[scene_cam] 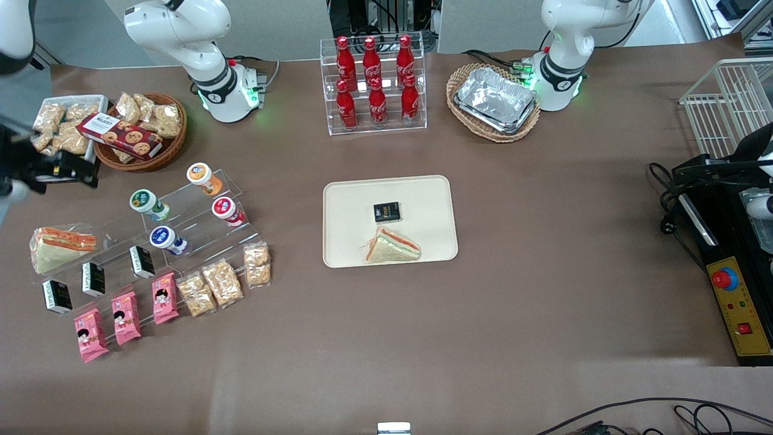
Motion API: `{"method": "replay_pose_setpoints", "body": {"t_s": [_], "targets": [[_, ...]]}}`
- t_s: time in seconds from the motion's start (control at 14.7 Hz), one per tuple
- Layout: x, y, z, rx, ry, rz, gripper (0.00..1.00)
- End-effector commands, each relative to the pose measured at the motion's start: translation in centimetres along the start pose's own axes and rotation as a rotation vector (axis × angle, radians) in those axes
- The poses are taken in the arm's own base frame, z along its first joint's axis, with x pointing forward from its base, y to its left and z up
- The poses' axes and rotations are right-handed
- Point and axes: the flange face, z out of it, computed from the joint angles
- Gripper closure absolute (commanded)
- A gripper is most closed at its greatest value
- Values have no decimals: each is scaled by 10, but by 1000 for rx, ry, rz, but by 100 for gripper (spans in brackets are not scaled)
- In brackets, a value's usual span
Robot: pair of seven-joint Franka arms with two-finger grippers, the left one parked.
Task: Place green gum on tray
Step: 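Move the right gripper down toward the green-label bottle on the rack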
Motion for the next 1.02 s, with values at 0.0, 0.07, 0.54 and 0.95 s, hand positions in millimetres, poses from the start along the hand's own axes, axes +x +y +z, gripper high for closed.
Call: {"method": "replay_pose_setpoints", "body": {"t_s": [0.0,0.07,0.54,0.95], "targets": [[-108,-6,8,31,86,-30,0],[-110,-5,9,27,76,-31,0],[-73,8,89,22,-4,-8,0],[-57,12,223,5,-39,9,0]]}}
